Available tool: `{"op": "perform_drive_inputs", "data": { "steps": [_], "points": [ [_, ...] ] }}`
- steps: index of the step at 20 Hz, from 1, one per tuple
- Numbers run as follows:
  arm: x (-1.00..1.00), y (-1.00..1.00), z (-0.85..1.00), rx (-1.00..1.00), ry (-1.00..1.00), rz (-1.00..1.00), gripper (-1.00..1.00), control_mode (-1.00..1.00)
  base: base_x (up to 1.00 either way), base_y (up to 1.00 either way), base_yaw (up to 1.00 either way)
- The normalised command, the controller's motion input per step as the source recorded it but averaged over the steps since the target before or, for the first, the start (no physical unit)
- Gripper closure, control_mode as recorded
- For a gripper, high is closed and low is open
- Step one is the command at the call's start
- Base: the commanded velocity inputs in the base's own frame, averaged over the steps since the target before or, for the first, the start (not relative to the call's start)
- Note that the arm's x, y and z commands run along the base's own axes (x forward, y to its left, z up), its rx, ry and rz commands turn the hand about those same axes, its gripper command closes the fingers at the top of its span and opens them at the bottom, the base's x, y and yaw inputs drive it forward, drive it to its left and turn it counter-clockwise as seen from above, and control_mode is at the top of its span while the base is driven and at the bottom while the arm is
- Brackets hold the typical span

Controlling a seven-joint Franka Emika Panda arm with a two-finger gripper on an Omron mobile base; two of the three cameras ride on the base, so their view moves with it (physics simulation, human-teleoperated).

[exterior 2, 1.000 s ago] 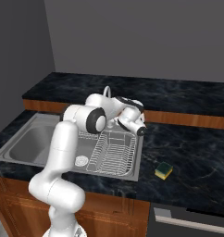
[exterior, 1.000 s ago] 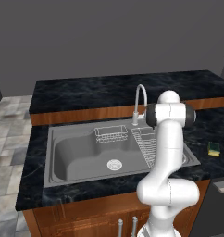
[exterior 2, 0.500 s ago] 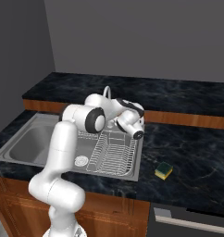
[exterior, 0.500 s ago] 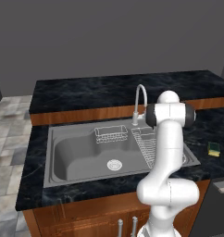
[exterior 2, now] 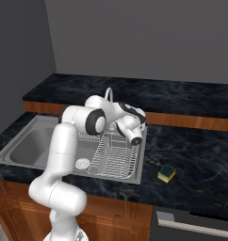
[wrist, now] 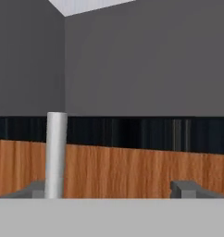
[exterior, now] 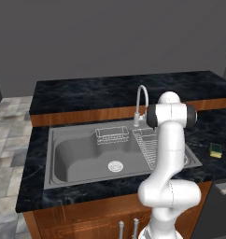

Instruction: Soak the sponge with water for a few seconds and then drop it inside the sink.

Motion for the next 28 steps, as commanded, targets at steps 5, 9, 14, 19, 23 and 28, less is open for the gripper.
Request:
{"op": "perform_drive_inputs", "data": {
  "steps": [5,9,14,19,23,28],
  "points": [
    [-0.30,-0.54,0.05,0.13,0.00,-0.08,-1.00,-1.00,0.00,0.00,0.00],
    [-0.22,-0.53,0.15,0.13,0.00,-0.08,-1.00,-1.00,0.00,0.00,0.00],
    [-0.15,-0.54,0.15,0.12,0.00,-0.06,-1.00,-1.00,0.00,0.00,0.00],
    [0.04,-0.53,0.20,0.04,0.02,-0.03,-1.00,-1.00,0.00,0.00,0.00],
    [0.29,-0.78,0.10,0.00,0.10,0.01,-1.00,-1.00,0.00,0.00,0.00],
    [0.21,-0.74,0.07,0.00,0.10,0.05,-1.00,-1.00,0.00,0.00,0.00]
  ]
}}
